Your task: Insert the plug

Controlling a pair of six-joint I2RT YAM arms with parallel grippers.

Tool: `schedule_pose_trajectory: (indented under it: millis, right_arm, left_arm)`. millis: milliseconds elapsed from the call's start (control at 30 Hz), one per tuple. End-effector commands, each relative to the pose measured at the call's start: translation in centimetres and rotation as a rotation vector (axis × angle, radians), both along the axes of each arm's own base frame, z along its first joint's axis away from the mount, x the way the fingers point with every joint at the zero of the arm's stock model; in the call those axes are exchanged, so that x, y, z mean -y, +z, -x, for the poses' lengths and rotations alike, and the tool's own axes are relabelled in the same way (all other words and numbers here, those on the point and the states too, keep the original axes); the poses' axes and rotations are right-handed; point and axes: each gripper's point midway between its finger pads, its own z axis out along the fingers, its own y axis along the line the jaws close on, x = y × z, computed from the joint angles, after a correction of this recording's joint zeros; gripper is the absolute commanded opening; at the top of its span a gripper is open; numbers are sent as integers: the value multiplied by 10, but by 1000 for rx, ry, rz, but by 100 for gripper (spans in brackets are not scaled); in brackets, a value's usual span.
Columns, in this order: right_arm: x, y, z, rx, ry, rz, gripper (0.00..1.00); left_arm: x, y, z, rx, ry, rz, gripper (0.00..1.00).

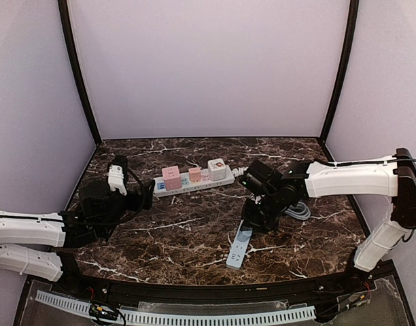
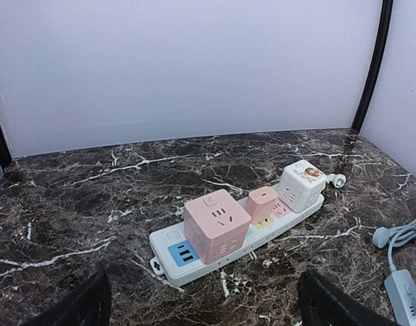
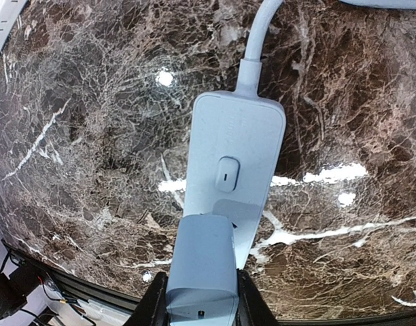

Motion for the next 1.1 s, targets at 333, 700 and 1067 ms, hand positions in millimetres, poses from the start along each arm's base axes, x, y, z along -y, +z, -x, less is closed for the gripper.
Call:
schedule_pose_trajectory:
  millis: [333,700,1067]
  right_arm:
    - [15,-9,0,-38,-12,226,0]
    - [15,-22,-13,-123,99,563,0]
    - [16,-68,2,-159,62,575,0]
  left_arm:
    - [-6,-2,2,-3,5,2,94]
    - [-8,-1,3,2,13,4,94]
    - [-10,-1,3,3,17,3,94]
